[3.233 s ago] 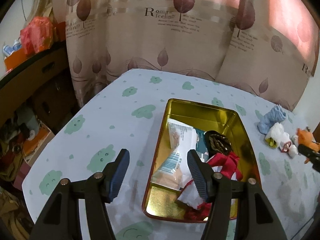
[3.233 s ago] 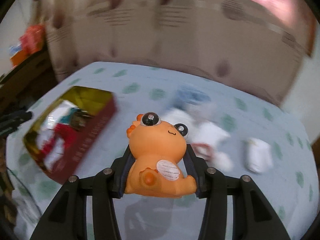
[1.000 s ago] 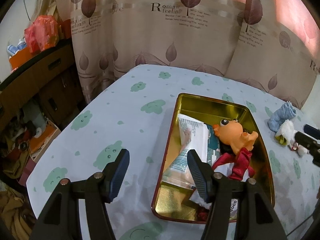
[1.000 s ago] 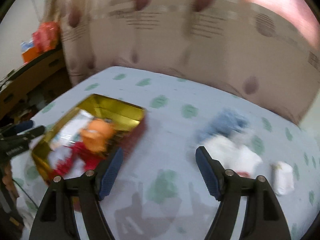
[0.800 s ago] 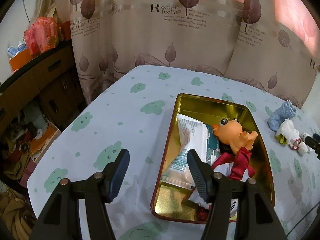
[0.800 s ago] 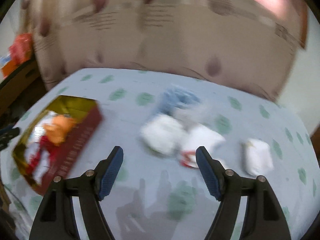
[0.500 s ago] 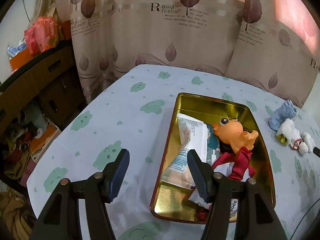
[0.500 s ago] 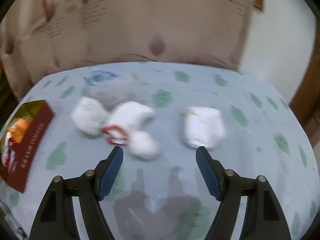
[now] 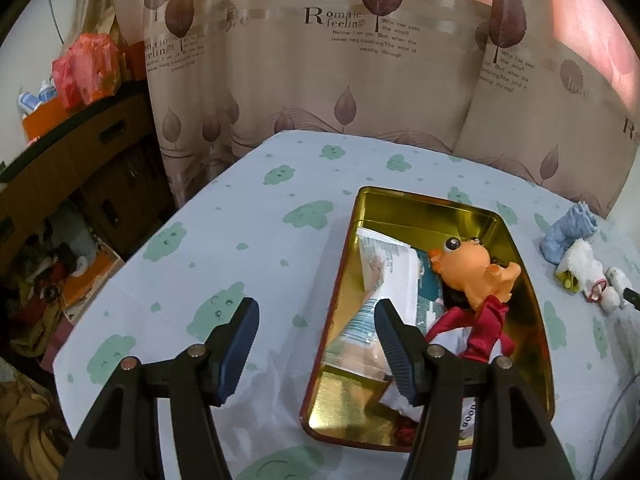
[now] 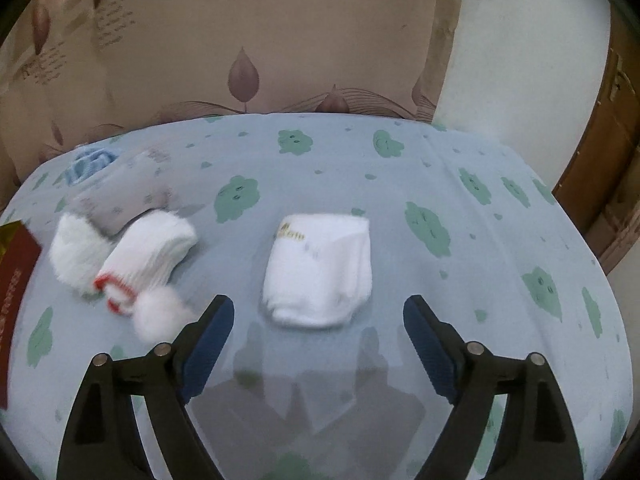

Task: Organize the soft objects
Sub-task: 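Grasp the white CLOTH towel with the right gripper while the left moves to the socks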

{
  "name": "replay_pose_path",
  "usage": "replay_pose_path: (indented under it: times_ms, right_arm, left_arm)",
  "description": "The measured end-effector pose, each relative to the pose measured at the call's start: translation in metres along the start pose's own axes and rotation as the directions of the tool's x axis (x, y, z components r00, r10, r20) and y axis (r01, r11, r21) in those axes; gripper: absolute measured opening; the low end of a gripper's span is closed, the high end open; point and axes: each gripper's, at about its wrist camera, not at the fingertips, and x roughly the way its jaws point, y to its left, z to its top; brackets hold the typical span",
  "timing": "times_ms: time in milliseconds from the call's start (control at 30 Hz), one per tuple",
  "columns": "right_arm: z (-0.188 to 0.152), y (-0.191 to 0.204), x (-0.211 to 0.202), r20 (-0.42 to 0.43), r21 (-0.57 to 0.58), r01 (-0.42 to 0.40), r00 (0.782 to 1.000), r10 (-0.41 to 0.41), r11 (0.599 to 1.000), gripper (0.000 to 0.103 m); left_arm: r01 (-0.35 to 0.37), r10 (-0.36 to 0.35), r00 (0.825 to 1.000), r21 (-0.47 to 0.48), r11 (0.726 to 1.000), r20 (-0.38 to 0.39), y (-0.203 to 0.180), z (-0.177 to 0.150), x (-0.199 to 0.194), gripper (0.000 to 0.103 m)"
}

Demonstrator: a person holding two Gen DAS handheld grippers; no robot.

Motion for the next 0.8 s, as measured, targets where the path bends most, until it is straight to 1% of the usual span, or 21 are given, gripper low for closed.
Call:
replay_pose_path:
  times_ms: [133,200,333,400,467,500,567,600,667,700,733,767,800]
  right_arm:
    - [0.014,-0.002,0.024,-0.029,-0.008,0.010,1.000,-0.011,1.000,0.085]
    - [0.018,-0.001,0.034,-0.045,-0.017,0.007,0.999,-0.008,1.000,0.085]
    - [0.020,0.001,0.055,-0.065,-0.046,0.018,0.998,-0.021,0.999,0.084]
    - [0.022,-0.001,0.058,-0.071,-0.032,-0.003,0.997,0.001,0.999,0.084]
    - [0.022,-0.003,0.060,-0.078,-0.020,-0.023,0.997,0.021,1.000,0.082]
    - [0.023,-0.005,0.061,-0.078,-0.013,-0.037,0.996,0.036,0.999,0.079]
    - [0.023,-0.005,0.060,-0.070,-0.012,-0.064,0.996,0.063,0.998,0.061]
    - [0.022,-0.003,0.059,-0.065,-0.018,-0.062,0.996,0.061,0.998,0.058]
    - [0.021,0.001,0.055,-0.055,-0.038,-0.062,0.997,0.059,0.997,0.046]
    - [0.021,0.002,0.054,-0.053,-0.043,-0.062,0.997,0.060,0.997,0.043]
    - [0.019,0.004,0.051,-0.049,-0.050,-0.063,0.997,0.060,0.997,0.038]
    - [0.018,0.003,0.050,-0.048,-0.052,-0.063,0.997,0.061,0.997,0.034]
    - [0.015,0.003,0.047,-0.047,-0.051,-0.063,0.997,0.060,0.997,0.034]
  left_arm:
    - [0.032,-0.033,0.999,-0.033,0.999,-0.006,0.000,-0.003,0.004,0.061]
    - [0.027,-0.027,1.000,-0.024,0.999,-0.015,-0.003,-0.005,0.007,0.061]
    - [-0.011,0.010,1.000,0.060,0.998,0.009,-0.014,-0.007,0.004,0.061]
    - [-0.030,0.026,0.999,0.113,0.993,0.035,-0.021,-0.006,-0.001,0.061]
    - [-0.038,0.031,0.998,0.137,0.990,0.053,-0.025,-0.005,-0.008,0.061]
    - [-0.026,0.018,0.998,0.153,0.988,0.053,-0.029,-0.004,-0.012,0.061]
    - [-0.004,-0.004,0.999,0.181,0.983,0.041,-0.038,-0.002,-0.016,0.061]
    - [0.010,-0.017,0.999,0.205,0.979,0.035,-0.046,0.000,-0.019,0.061]
    - [0.034,-0.043,0.998,0.240,0.970,0.034,-0.062,0.002,-0.023,0.061]
    - [0.056,-0.068,0.997,0.263,0.963,0.036,-0.074,0.003,-0.027,0.061]
    - [0.072,-0.084,0.996,0.273,0.959,0.033,-0.081,0.003,-0.028,0.061]
    - [0.109,-0.121,0.992,0.295,0.949,0.023,-0.095,0.004,-0.029,0.061]
    - [0.129,-0.142,0.990,0.307,0.943,0.020,-0.105,0.005,-0.030,0.061]
